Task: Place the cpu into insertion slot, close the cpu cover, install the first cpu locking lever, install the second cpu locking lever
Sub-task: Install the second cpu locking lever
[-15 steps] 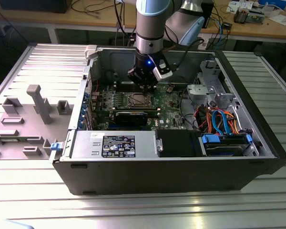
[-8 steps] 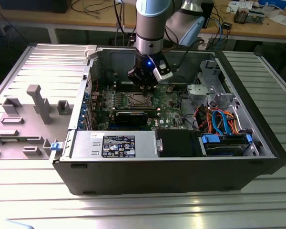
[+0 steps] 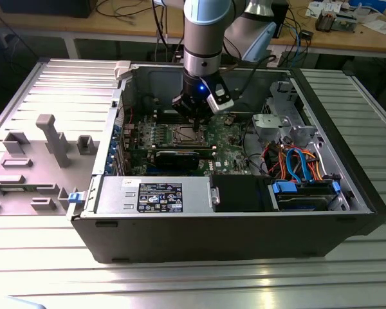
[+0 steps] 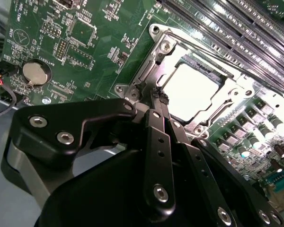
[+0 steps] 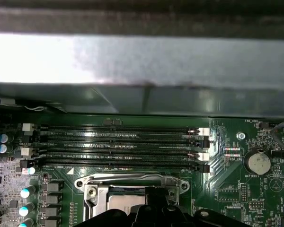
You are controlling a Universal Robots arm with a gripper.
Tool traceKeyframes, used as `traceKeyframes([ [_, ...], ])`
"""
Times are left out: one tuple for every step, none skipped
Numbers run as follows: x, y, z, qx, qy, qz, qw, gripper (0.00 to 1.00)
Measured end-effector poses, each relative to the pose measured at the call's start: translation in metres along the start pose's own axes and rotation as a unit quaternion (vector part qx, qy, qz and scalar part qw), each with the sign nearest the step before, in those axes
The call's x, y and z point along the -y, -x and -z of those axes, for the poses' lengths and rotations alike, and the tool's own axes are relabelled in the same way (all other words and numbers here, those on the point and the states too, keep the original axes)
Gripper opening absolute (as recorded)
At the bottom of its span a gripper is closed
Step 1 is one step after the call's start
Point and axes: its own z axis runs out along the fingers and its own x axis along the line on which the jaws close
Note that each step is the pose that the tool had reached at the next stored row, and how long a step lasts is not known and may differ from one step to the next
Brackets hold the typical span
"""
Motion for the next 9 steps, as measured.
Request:
traceKeyframes([
  [0.0001,0.0000,0.0000,0.0000,0.0000,0.000,1.00000,0.11],
  [0.0001,0.0000,0.0000,0.0000,0.0000,0.000,1.00000,0.11],
  [0.0001,0.0000,0.0000,0.0000,0.0000,0.000,1.00000,0.11],
  [0.0001,0.0000,0.0000,0.0000,0.0000,0.000,1.00000,0.11],
  [0.0002,0.0000,0.0001,0.0000,-0.0001,0.000,1.00000,0.11],
  [0.0002,0.0000,0.0001,0.0000,0.0000,0.000,1.00000,0.11],
  [0.0002,0.0000,0.0004,-0.0001,-0.0001,0.000,1.00000,0.11],
  [0.0001,0.0000,0.0025,-0.0001,-0.0001,0.000,1.00000,0.11],
  [-0.0001,0.0001,0.0056,-0.0002,-0.0001,0.000,1.00000,0.11],
])
